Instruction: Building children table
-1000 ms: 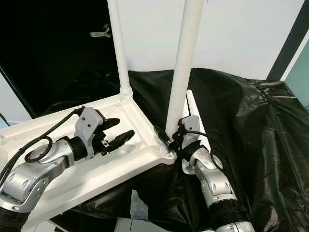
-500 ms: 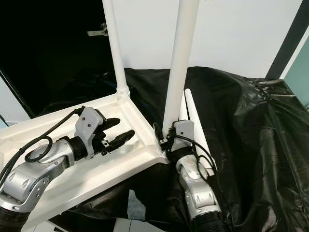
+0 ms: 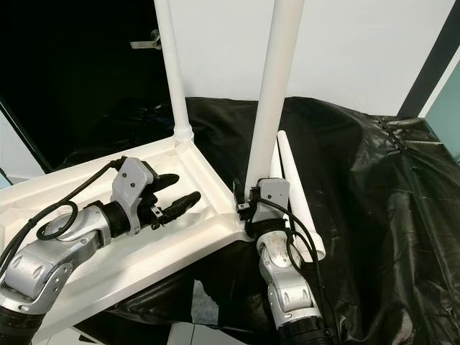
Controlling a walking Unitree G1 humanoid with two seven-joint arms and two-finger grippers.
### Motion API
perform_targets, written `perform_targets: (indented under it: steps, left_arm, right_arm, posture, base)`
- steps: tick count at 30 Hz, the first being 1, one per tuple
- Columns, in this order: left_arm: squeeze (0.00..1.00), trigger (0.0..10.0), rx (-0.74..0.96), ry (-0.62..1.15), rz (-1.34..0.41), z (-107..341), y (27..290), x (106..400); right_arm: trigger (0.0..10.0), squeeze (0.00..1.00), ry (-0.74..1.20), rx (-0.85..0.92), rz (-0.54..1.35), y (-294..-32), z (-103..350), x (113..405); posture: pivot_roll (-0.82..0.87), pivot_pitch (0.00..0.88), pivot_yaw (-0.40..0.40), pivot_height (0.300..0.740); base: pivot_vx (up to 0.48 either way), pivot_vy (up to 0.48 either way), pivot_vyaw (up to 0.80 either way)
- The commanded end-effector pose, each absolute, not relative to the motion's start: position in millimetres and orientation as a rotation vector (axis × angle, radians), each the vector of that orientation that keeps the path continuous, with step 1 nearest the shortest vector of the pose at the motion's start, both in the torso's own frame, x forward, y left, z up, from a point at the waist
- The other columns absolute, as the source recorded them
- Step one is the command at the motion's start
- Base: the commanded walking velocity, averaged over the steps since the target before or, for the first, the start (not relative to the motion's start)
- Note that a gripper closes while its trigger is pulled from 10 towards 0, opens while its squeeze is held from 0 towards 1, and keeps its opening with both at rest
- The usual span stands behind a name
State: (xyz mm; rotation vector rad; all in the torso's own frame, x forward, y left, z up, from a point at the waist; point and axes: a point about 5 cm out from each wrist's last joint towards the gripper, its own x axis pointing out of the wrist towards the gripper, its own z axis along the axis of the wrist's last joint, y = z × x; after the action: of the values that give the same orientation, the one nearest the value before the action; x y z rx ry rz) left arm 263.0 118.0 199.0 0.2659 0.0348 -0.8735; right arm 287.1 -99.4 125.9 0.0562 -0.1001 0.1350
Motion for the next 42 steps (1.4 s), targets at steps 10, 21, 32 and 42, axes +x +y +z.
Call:
perform_targets:
  steps: [10,21,32,42]
  left_arm:
    - [0.00,10.0,0.280,0.045,-0.962,199,118,261]
    - [0.00,10.0,0.278,0.053,-0.976,198,116,260]
    - [0.00,10.0,0.245,0.074,-1.017,192,108,253]
    - [0.00,10.0,0.205,0.107,-1.085,187,102,244]
  right_arm:
    - [10.0,0.00,0.137,0.247,-0.004,-114,85,278]
    - [10.0,0.00,0.091,0.029,0.076,-116,91,281]
    - [10.0,1.00,0.062,-0.010,0.132,-119,96,280]
    - [10.0,0.00,-0.045,-0.039,0.308,-131,115,282]
  posture:
    - [0.10,0.000,0.015,0.740]
    - [0.10,0.000,0.015,0.740]
    - [0.09,0.000,0.009,0.740]
    - [0.08,0.000,0.011,0.740]
  base:
    - [0.000,0.000,0.00]
    - [0.000,0.000,0.00]
    - [0.000,0.000,0.00]
    - [0.000,0.000,0.00]
